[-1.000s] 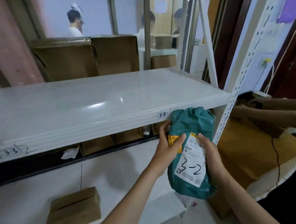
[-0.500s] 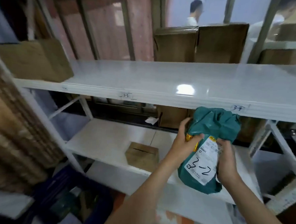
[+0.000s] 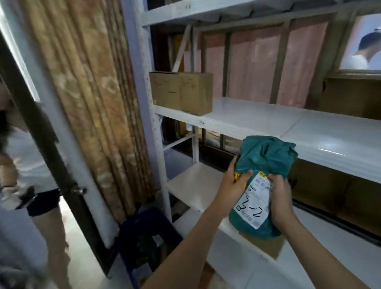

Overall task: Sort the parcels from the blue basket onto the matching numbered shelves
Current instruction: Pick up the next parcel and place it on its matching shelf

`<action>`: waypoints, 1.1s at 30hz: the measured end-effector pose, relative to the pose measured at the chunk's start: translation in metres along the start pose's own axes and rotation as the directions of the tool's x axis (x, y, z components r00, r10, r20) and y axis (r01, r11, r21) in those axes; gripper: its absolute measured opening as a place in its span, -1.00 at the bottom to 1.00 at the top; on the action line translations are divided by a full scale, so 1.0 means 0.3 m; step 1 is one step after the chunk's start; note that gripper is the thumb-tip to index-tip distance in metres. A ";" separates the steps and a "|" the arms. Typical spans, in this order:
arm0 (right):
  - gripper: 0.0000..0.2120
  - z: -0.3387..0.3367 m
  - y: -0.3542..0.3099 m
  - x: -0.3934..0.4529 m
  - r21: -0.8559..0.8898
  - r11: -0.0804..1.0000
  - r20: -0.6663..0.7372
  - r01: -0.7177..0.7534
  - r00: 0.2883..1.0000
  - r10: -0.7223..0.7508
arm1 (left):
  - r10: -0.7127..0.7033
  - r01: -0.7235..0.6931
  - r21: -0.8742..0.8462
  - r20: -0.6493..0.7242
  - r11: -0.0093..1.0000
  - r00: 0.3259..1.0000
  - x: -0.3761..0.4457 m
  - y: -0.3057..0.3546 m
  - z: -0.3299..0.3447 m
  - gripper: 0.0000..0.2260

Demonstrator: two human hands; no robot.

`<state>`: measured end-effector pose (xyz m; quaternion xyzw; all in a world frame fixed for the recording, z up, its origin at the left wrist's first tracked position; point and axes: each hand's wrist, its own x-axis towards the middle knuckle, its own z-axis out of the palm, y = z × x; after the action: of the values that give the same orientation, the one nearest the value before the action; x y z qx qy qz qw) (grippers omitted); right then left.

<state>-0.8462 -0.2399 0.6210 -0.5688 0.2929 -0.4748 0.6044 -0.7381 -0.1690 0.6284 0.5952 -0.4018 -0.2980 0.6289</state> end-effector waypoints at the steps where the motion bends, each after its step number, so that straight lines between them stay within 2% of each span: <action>1: -0.77 0.065 0.010 0.009 -0.007 1.000 0.012 -0.002 1.000 0.002 | -0.007 0.007 0.010 -0.004 1.000 1.000 0.010 -0.002 -0.067 -0.61; 6: -0.61 0.365 0.029 0.061 -0.011 1.000 0.046 0.025 0.999 -0.024 | -0.019 0.020 0.076 -0.014 0.997 1.000 0.078 0.030 -0.368 -0.46; 10: -0.73 0.525 0.022 0.137 0.024 0.999 0.094 0.040 0.995 -0.042 | 0.043 -0.042 0.111 -0.012 0.993 0.999 0.168 0.067 -0.528 -0.48; 14: -0.83 0.676 0.029 0.234 0.003 0.997 0.117 0.078 0.990 -0.077 | 0.048 -0.043 0.096 -0.053 0.994 0.997 0.268 0.070 -0.668 -0.36; 21: -0.82 0.894 0.035 0.417 0.040 0.988 0.172 0.149 0.973 -0.154 | 0.134 -0.130 0.034 -0.120 0.991 0.984 0.459 0.084 -0.846 -0.39; 24: -0.75 0.943 -0.018 0.505 0.027 0.965 0.169 0.262 0.950 -0.263 | 0.216 -0.219 -0.001 -0.137 0.976 0.967 0.545 0.151 -0.873 -0.51; 27: -0.70 0.945 -0.079 0.599 0.003 0.934 0.119 0.357 0.927 -0.355 | 0.291 -0.288 0.047 -0.123 0.957 0.949 0.645 0.226 -0.871 -0.54; 30: -0.68 0.915 -0.135 0.681 -0.009 0.894 0.030 0.448 0.894 -0.447 | 0.350 -0.340 0.113 -0.087 0.934 0.933 0.740 0.301 -0.841 -0.33; 33: -0.85 0.874 -0.176 0.742 -0.023 0.868 -0.059 0.496 0.866 -0.496 | 0.406 -0.392 0.194 -0.038 0.899 0.913 0.819 0.352 -0.796 -0.30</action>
<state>-0.5403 -0.3293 0.7611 -0.6118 0.1578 -0.6307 0.4505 -0.4209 -0.2451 0.7771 0.5662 -0.5159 -0.1014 0.6348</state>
